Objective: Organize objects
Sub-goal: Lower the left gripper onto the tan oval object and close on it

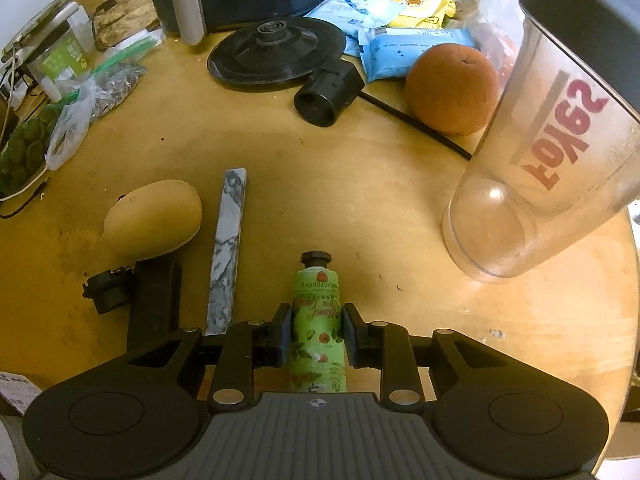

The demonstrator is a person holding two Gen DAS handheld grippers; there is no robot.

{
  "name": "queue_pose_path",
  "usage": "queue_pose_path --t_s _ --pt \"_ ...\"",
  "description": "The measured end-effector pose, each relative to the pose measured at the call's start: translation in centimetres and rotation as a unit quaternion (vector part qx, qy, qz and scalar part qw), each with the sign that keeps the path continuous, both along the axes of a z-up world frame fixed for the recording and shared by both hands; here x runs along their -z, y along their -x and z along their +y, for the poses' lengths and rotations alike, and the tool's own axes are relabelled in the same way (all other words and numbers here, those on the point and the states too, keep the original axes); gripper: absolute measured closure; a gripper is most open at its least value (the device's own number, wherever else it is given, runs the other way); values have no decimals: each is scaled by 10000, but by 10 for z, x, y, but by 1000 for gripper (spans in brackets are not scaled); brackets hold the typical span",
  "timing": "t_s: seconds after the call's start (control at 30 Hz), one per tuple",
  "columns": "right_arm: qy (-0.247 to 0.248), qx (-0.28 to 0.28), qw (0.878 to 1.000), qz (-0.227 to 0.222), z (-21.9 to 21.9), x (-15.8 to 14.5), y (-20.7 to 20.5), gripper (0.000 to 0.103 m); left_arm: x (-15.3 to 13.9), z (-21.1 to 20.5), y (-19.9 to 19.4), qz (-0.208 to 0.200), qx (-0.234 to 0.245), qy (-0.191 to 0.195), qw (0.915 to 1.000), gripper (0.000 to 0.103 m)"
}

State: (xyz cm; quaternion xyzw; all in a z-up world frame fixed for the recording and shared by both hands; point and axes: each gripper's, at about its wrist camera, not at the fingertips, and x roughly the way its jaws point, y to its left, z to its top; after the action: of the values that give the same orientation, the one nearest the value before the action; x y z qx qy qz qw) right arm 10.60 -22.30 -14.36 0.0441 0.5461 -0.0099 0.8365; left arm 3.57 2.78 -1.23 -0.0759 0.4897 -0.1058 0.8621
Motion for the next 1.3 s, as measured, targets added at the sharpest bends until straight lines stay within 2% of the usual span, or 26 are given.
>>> queue_pose_path --t_s 0.47,0.67,0.9,1.3 --pt "57 -5 10000 -37 -5 -2 5 74 3 -9 -19 0 218 -69 9997 38" --pt "22 -10 9995 -317 -10 -22 12 74 3 -8 -30 -84 316 -158 9993 38" --pt "-286 163 9976 -603 -19 -49 23 74 5 -13 -44 -156 556 -264 9980 38" --pt "-578 544 9927 -906 -34 -84 52 74 23 -43 -65 -213 1281 -465 9904 38"
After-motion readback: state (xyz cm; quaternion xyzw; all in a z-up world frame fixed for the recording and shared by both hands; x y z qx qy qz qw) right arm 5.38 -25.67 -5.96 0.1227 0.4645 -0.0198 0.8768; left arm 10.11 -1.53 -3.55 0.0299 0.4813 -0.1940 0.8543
